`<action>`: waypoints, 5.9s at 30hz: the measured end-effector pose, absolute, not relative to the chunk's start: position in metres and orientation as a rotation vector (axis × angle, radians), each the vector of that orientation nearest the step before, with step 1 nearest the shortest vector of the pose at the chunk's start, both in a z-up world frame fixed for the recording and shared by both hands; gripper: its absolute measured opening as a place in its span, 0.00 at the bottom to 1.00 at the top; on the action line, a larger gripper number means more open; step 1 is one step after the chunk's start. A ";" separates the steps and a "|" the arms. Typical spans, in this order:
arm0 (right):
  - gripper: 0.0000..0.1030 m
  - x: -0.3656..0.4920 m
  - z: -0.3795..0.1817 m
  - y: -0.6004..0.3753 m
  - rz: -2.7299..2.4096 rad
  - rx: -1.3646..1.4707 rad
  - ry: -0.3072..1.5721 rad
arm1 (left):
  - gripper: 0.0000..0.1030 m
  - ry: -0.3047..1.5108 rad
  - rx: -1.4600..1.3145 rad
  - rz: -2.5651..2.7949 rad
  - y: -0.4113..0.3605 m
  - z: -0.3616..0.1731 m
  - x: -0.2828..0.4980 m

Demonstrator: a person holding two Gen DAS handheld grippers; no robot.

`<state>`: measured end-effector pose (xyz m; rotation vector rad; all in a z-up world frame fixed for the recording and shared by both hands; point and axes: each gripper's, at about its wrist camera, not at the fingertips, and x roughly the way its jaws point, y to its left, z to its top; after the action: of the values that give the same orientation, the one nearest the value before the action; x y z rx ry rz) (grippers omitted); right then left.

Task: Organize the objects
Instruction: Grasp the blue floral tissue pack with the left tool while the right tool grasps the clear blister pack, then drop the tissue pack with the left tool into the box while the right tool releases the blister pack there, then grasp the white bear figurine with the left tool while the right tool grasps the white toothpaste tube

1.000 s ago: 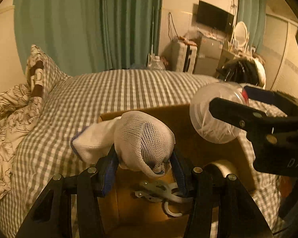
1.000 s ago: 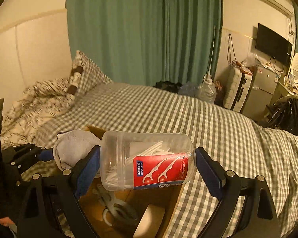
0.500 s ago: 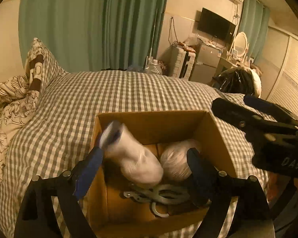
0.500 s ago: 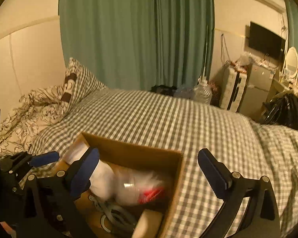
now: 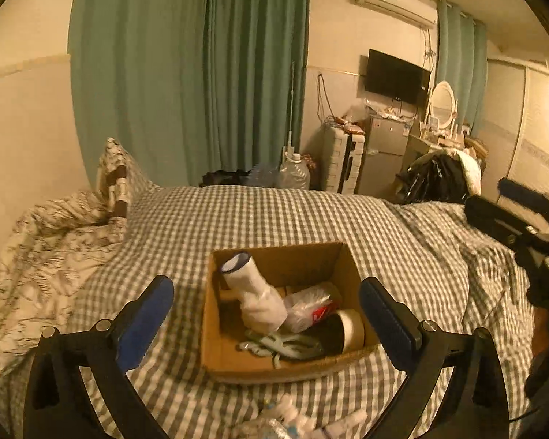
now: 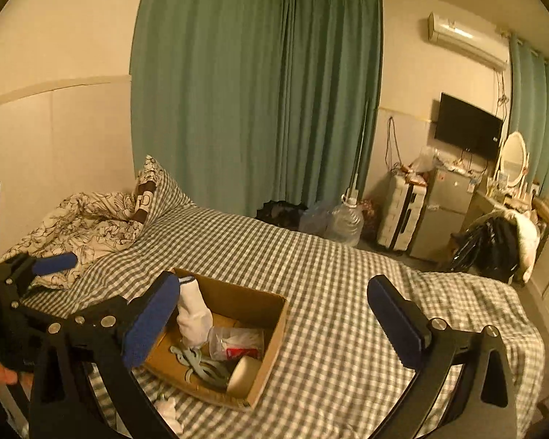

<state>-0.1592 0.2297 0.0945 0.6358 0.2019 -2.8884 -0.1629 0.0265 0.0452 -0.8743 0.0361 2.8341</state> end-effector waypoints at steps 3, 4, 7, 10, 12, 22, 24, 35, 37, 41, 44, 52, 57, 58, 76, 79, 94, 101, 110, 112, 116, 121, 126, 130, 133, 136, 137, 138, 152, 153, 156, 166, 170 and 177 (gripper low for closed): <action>1.00 -0.138 0.093 0.234 -2.914 0.611 0.230 | 1.00 0.037 -0.868 2.859 0.022 0.046 -0.142; 1.00 -0.132 0.091 0.235 -2.923 0.611 0.230 | 1.00 0.035 -0.872 2.860 0.022 0.043 -0.136; 1.00 -0.114 0.074 0.239 -2.921 0.639 0.202 | 1.00 0.026 -0.883 2.874 0.021 0.034 -0.117; 1.00 -0.099 0.049 0.239 -2.898 0.670 0.181 | 1.00 0.017 -0.890 2.905 0.020 0.016 -0.100; 1.00 -0.092 0.030 0.238 -2.883 0.698 0.175 | 1.00 0.018 -0.903 2.931 0.019 0.001 -0.091; 1.00 -0.094 -0.085 0.233 -2.832 0.950 0.182 | 1.00 0.013 -1.205 2.922 0.006 -0.111 -0.087; 1.00 -0.097 -0.097 0.230 -2.816 0.986 0.203 | 1.00 0.028 -1.268 2.900 0.005 -0.133 -0.089; 1.00 -0.108 -0.116 0.228 -2.787 1.059 0.209 | 0.62 0.100 -1.337 2.673 0.031 -0.182 -0.090; 1.00 -0.108 -0.117 0.227 -2.793 1.068 0.208 | 0.61 0.052 -1.343 2.674 0.027 -0.179 -0.087; 1.00 -0.107 -0.116 0.223 -2.791 1.078 0.201 | 0.60 0.009 -1.318 2.684 0.020 -0.161 -0.077; 1.00 -0.103 -0.117 0.210 -2.763 1.074 0.221 | 0.60 0.045 -1.266 2.725 0.015 -0.139 -0.074; 1.00 -0.092 -0.139 0.154 -2.609 1.123 0.315 | 0.60 0.172 -1.218 2.853 -0.015 -0.107 -0.075; 1.00 -0.101 -0.167 0.113 -2.527 1.201 0.408 | 0.60 0.193 -1.248 2.848 -0.024 -0.119 -0.079; 0.99 -0.104 -0.172 0.108 -2.515 1.227 0.406 | 0.60 0.182 -1.250 2.848 -0.026 -0.120 -0.079; 0.13 -0.086 -0.163 0.089 -2.391 1.199 0.287 | 0.60 0.106 -1.260 2.834 -0.037 -0.122 -0.074; 0.07 -0.078 -0.149 0.090 -2.393 1.152 0.266 | 0.60 0.092 -1.251 2.831 -0.039 -0.117 -0.068; 0.07 -0.065 -0.012 0.120 -2.596 0.795 0.346 | 0.60 0.139 -0.977 2.883 -0.019 -0.026 -0.063; 0.07 -0.100 0.043 0.138 -2.689 0.674 0.370 | 0.60 0.148 -0.871 2.825 0.006 0.013 -0.108; 0.07 -0.167 0.056 0.154 -2.728 0.677 0.362 | 0.60 0.138 -0.867 2.813 0.021 0.025 -0.191; 0.07 -0.184 0.051 0.157 -2.724 0.694 0.343 | 0.60 0.128 -0.891 2.798 0.023 0.018 -0.212; 0.07 -0.217 0.030 0.164 -2.680 0.766 0.267 | 0.60 0.132 -0.930 2.778 0.031 -0.004 -0.242; 0.07 -0.249 -0.012 0.170 -2.608 0.867 0.181 | 0.60 0.129 -1.018 2.749 0.039 -0.055 -0.267; 0.07 -0.270 -0.055 0.177 -2.528 0.957 0.069 | 0.60 0.111 -1.117 2.720 0.035 -0.094 -0.282; 0.07 -0.276 -0.065 0.189 -2.517 0.970 0.007 | 0.75 0.081 -1.122 2.738 0.033 -0.091 -0.281; 0.27 -0.268 -0.057 0.195 -2.557 0.946 0.000 | 0.95 0.063 -1.053 2.778 0.033 -0.077 -0.271; 0.54 -0.255 -0.040 0.202 -2.608 0.899 0.012 | 0.97 0.077 -1.022 2.791 0.030 -0.065 -0.260; 0.54 -0.250 -0.034 0.204 -2.618 0.886 0.019 | 0.97 0.088 -1.021 2.795 0.031 -0.062 -0.256; 0.55 -0.244 -0.027 0.206 -2.626 0.872 0.032 | 0.97 0.098 -1.016 2.801 0.031 -0.058 -0.253; 0.71 -0.144 0.039 0.228 -2.740 0.776 0.171 | 0.97 0.080 -0.974 2.855 0.016 -0.032 -0.160; 0.73 -0.136 0.041 0.228 -2.753 0.767 0.183 | 0.97 0.069 -0.959 2.864 0.015 -0.033 -0.153; 0.75 -0.118 0.040 0.228 -2.793 0.758 0.204 | 0.97 0.056 -0.949 2.876 0.015 -0.035 -0.138; 0.76 -0.091 -0.048 0.223 -2.892 0.930 0.290 | 0.97 0.097 -1.011 2.855 0.034 -0.080 -0.115; 0.76 -0.095 -0.090 0.233 -2.880 1.075 0.228 | 0.97 0.131 -1.066 2.818 0.045 -0.110 -0.115; 0.76 -0.105 -0.131 0.253 -2.872 1.223 0.128 | 0.97 0.213 -1.192 2.706 0.061 -0.164 -0.123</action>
<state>-0.1051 0.2531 -0.1315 1.2229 0.1277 -2.8723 -0.1226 0.0608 -0.1639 -1.1917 0.2130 2.7057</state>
